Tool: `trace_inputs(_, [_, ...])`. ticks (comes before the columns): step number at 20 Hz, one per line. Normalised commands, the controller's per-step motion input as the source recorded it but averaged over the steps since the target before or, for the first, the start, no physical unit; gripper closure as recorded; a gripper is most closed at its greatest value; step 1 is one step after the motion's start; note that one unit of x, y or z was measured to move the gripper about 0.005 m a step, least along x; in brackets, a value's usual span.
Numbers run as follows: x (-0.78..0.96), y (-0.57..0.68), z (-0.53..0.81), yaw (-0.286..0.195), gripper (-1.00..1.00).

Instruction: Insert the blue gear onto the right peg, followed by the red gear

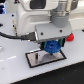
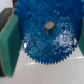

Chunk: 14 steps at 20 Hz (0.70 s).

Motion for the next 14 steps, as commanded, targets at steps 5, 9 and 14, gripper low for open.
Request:
trace_inputs(5, [0.1, -0.01, 0.1, 0.0, 1.0])
trace_inputs(9, [0.28, -0.01, 0.18, 0.0, 1.0])
trace_inputs(14, [0.25, 0.0, 0.23, 0.0, 1.0])
